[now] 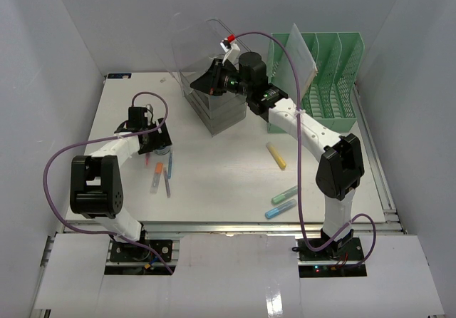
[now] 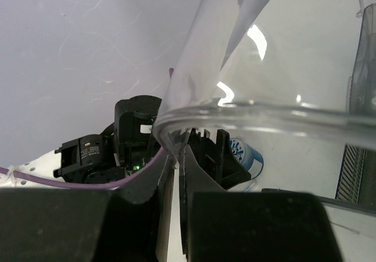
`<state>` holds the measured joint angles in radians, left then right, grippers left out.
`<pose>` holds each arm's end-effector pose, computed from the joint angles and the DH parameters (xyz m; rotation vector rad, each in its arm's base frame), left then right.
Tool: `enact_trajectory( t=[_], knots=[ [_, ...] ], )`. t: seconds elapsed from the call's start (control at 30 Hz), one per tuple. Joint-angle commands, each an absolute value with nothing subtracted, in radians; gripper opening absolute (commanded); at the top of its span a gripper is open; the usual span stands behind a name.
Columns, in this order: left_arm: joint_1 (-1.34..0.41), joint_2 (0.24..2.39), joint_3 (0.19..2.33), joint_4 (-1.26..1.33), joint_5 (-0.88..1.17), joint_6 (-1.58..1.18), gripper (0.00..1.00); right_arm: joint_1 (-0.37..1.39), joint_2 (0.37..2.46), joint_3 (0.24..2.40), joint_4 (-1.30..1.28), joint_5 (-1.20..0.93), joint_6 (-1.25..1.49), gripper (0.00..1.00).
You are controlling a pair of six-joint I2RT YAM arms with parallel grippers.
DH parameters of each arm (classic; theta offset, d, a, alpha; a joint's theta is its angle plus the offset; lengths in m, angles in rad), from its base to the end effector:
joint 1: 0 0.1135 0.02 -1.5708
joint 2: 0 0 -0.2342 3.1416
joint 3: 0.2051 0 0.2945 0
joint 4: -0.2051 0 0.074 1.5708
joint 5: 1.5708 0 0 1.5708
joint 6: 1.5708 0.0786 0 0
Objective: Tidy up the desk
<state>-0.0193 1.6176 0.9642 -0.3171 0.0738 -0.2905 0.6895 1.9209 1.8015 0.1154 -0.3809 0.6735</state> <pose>0.3823 -0.0132 0.0941 -0.3160 2.5318 -0.2149 0.3986 0.3665 0.3581 -0.3435 1.7147 1.3347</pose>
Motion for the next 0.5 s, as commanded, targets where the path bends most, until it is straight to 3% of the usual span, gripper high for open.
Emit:
enact_trajectory(
  t=[0.0, 0.23, 0.47],
  knots=[
    [-0.021, 1.604, 0.996, -0.263, 0.061, -0.306, 0.83, 0.694, 1.865, 1.81, 0.183, -0.41, 0.677, 0.08],
    [-0.021, 1.589, 1.0, -0.241, 0.051, -0.314, 0.67, 0.693, 1.864, 1.81, 0.183, -0.41, 0.678, 0.08],
    [-0.021, 1.521, 0.98, -0.187, 0.114, -0.348, 0.41, 0.694, 1.861, 1.808, 0.183, -0.412, 0.678, 0.08]
  ],
)
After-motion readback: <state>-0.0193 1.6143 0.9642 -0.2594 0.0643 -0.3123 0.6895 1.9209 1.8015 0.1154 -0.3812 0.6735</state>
